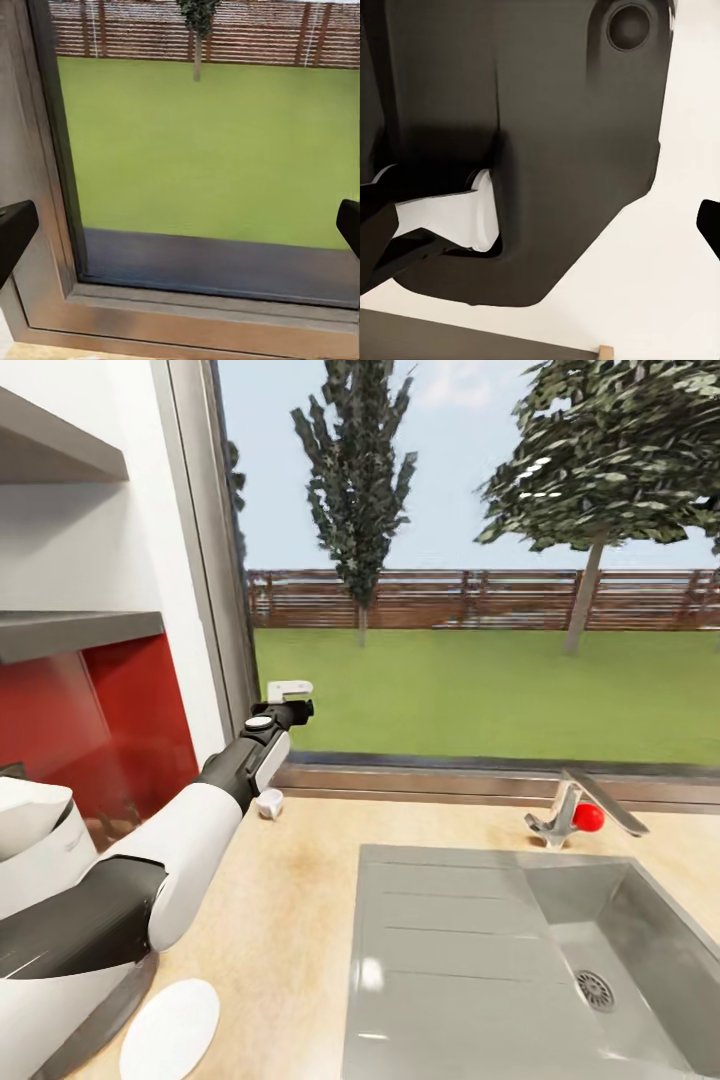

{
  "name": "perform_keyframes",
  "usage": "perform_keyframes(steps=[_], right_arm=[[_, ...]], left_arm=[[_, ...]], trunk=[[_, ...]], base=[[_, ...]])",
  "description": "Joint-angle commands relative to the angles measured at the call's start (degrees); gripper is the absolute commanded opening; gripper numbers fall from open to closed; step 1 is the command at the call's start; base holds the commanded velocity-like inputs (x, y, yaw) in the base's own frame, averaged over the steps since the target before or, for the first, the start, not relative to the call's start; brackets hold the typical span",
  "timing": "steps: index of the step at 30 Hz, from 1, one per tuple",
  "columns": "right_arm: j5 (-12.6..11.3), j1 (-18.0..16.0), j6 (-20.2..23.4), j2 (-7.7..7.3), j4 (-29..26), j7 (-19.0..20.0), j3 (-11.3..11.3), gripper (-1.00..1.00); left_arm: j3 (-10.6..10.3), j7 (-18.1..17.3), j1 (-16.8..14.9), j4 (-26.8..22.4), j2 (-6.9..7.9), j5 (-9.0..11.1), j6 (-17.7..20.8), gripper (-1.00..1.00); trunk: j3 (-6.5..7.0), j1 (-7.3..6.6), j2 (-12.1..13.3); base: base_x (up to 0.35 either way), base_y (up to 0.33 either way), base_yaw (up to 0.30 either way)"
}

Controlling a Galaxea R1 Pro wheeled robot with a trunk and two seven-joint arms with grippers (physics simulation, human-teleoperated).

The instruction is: Set up a coffee station on the kitchen countertop: keep the coffee maker on the countertop, move the bottle of coffee from the kitchen shelf to the counter next to the coffee maker, place a paper coffee filter on top of the coffee maker, put the saucer next to the coffee maker with the coffee cup on the saucer, and place the electric kettle next to the coffee maker.

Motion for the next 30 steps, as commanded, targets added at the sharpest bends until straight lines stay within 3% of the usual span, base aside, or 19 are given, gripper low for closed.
perform_keyframes(steps=[1,16,30], right_arm=[[0.5,0.02,0.31,0.03,-0.14,0.28,-0.49,1.0],[0.5,0.02,0.35,0.01,-0.14,0.41,-0.49,1.0],[0.5,0.02,0.35,0.01,-0.14,0.45,-0.49,1.0]], left_arm=[[-0.47,0.48,-0.02,-0.09,0.07,0.56,0.26,1.0],[-0.48,0.57,0.01,-0.3,0.07,0.56,0.64,1.0],[-0.48,0.57,0.01,-0.12,0.18,0.56,0.32,1.0]], trunk=[[-0.02,0.04,-0.03],[-0.02,0.04,-0.03],[-0.02,0.04,-0.03]], base=[[0.189,0.158,0.0],[0.102,0.019,-0.069],[0.008,0.0,-0.03]])
